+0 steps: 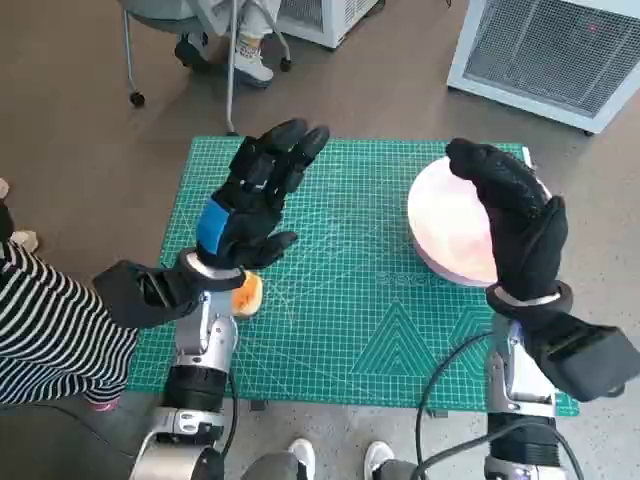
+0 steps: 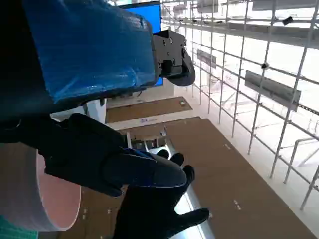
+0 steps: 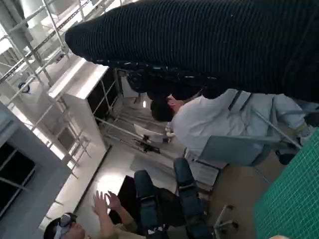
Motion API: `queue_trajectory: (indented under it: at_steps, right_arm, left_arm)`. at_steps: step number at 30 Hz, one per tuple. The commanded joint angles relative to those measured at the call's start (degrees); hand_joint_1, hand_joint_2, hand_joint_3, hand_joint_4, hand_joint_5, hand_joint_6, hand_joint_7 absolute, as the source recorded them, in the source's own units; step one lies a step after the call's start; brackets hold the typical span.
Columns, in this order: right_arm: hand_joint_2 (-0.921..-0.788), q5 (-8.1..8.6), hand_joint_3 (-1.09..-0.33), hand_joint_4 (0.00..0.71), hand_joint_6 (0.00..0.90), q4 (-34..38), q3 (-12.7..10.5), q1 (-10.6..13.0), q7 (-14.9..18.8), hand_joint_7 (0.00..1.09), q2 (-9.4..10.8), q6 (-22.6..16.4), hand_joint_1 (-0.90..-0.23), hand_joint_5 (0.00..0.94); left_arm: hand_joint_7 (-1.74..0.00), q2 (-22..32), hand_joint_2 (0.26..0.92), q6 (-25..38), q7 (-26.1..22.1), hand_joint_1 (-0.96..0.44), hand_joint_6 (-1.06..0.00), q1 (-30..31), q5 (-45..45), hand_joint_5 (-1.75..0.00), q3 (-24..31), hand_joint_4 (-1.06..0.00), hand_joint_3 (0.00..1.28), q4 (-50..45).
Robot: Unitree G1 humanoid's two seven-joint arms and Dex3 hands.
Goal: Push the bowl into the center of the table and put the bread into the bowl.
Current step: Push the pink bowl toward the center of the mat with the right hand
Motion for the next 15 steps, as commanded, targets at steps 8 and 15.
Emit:
queue_trajectory:
  at_steps: [8, 15]
  right_arm:
    - [-0.921, -0.3, -0.732, 0.173, 0.098, -0.2, 0.68, 2.06, -0.27, 0.37, 0.43, 0.69, -0.686, 0.001]
    - [-0.921, -0.23, -0.742, 0.17, 0.092, 0.02, 0.87, 2.03, 0.02, 0.37, 0.24, 0.57, -0.681, 0.0]
  left_arm:
    - [-0.48, 0.69, 0.921, -1.23, 0.29, -0.6, 0.0, -0.09, 0.28, -0.23, 0.58, 0.0, 0.27, 0.04]
    - [-0.47, 0.65, 0.921, -1.85, 0.92, -0.61, 0.0, 0.23, 0.72, -0.2, 0.54, 0.0, 0.3, -0.02]
